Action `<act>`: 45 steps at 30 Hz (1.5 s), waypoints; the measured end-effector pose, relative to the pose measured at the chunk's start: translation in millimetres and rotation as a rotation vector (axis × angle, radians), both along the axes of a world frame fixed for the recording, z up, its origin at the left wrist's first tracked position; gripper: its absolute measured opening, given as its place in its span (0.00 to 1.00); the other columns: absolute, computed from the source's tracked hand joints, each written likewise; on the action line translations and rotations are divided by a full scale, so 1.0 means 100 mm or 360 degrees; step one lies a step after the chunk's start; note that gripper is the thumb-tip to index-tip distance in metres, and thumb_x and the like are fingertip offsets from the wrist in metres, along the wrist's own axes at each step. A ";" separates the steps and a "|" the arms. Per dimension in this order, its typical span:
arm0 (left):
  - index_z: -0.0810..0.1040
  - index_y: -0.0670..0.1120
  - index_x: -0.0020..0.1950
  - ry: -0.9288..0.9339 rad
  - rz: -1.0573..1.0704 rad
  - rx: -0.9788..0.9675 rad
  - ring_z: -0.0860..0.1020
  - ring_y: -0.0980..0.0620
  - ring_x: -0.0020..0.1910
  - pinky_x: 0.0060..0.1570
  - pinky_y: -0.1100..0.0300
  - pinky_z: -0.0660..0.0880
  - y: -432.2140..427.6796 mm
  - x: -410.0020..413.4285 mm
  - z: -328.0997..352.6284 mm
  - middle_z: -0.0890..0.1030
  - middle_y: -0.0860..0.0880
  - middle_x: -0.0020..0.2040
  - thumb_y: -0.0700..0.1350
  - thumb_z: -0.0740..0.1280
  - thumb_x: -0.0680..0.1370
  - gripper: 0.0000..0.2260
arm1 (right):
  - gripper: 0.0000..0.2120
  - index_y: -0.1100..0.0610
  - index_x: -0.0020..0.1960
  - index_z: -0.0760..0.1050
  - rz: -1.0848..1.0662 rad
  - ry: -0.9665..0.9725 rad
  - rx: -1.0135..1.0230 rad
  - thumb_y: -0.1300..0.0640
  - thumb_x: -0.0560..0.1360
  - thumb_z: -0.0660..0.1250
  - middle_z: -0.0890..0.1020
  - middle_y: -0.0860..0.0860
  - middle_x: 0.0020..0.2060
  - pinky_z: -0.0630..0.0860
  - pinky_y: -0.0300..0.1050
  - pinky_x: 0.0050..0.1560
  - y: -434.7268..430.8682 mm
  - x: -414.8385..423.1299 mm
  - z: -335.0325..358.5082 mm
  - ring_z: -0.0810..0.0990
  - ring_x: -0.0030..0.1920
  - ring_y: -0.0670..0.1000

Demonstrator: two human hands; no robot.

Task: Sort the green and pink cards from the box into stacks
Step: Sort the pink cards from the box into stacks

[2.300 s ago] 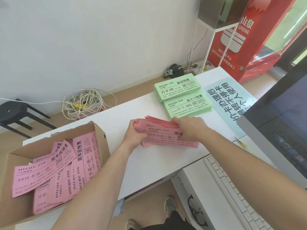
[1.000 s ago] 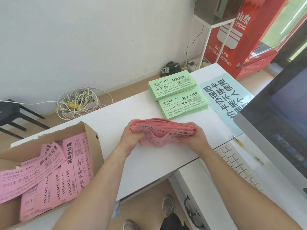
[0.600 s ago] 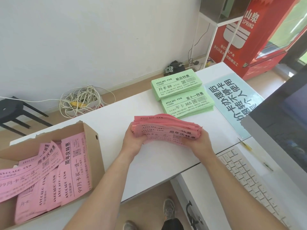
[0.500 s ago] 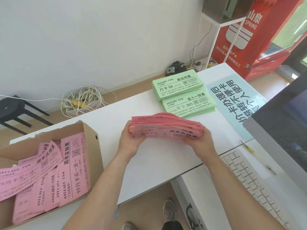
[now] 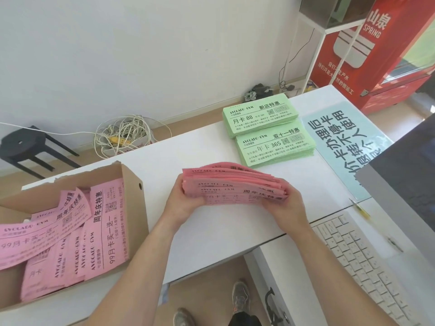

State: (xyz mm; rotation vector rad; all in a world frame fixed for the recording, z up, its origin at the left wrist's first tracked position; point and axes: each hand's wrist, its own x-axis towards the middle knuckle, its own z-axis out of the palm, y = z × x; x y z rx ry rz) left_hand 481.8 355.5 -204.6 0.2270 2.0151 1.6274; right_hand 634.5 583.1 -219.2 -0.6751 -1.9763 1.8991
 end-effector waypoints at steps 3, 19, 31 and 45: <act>0.72 0.47 0.63 0.0021 0.0022 -0.0028 0.81 0.53 0.52 0.49 0.55 0.80 -0.02 0.00 0.02 0.82 0.46 0.55 0.37 0.72 0.62 0.29 | 0.25 0.57 0.60 0.79 0.0064 -0.0011 -0.0078 0.77 0.68 0.75 0.87 0.48 0.50 0.81 0.40 0.49 0.02 0.01 0.05 0.85 0.52 0.47; 0.81 0.48 0.53 -0.0246 0.0006 -0.0713 0.84 0.53 0.47 0.49 0.54 0.81 -0.18 -0.03 0.23 0.86 0.50 0.50 0.40 0.74 0.72 0.11 | 0.08 0.54 0.47 0.81 0.0369 -0.0894 -0.0020 0.65 0.71 0.75 0.87 0.52 0.46 0.79 0.38 0.37 0.05 -0.53 0.46 0.85 0.39 0.46; 0.42 0.50 0.81 0.1187 -0.0764 -0.1769 0.38 0.37 0.79 0.77 0.39 0.42 0.06 0.61 0.26 0.39 0.43 0.81 0.67 0.73 0.64 0.57 | 0.28 0.49 0.76 0.67 0.1118 -0.0908 0.1504 0.46 0.77 0.65 0.69 0.49 0.74 0.68 0.54 0.70 -0.17 -0.98 0.75 0.67 0.73 0.54; 0.44 0.51 0.80 0.1069 -0.0890 -0.1653 0.51 0.44 0.78 0.77 0.39 0.47 -0.15 0.26 0.11 0.55 0.50 0.77 0.65 0.73 0.62 0.56 | 0.60 0.51 0.81 0.53 0.1492 -0.0820 0.1888 0.22 0.60 0.69 0.60 0.50 0.79 0.49 0.55 0.80 -0.11 -1.13 0.51 0.55 0.79 0.53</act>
